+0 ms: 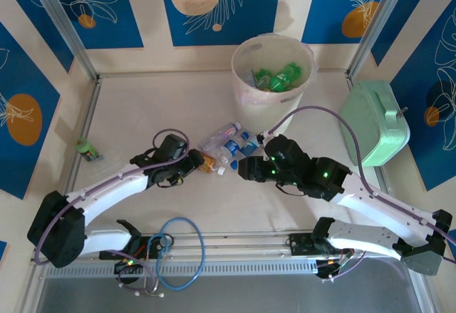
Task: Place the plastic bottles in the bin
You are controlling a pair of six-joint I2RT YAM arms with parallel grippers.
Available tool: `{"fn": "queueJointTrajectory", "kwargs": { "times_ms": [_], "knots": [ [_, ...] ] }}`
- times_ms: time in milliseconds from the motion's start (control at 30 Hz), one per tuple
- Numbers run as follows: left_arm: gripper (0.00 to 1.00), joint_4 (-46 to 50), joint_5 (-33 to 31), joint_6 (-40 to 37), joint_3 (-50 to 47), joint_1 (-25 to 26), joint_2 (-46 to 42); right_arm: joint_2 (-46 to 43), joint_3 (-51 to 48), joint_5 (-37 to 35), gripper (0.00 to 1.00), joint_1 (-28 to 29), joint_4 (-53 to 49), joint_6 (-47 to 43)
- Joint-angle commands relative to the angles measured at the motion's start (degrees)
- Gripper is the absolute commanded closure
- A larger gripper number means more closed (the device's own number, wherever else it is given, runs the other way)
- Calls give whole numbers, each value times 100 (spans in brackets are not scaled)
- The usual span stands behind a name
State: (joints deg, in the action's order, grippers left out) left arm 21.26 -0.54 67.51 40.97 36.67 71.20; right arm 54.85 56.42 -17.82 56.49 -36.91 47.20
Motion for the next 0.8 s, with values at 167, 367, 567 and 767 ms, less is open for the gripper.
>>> {"fn": "queueJointTrajectory", "kwargs": {
  "times_ms": [167,367,567,767],
  "knots": [
    [15,-248,-14,214,318,72,494,-50,-105,-70,49,106,69,202],
    [12,-377,-76,556,357,89,643,-15,-133,-89,48,76,122,221],
    [13,-469,-154,837,477,93,975,70,-26,-37,48,62,113,167],
    [14,-725,-133,875,759,86,1479,35,-78,3,49,55,105,207]
  ]
}}
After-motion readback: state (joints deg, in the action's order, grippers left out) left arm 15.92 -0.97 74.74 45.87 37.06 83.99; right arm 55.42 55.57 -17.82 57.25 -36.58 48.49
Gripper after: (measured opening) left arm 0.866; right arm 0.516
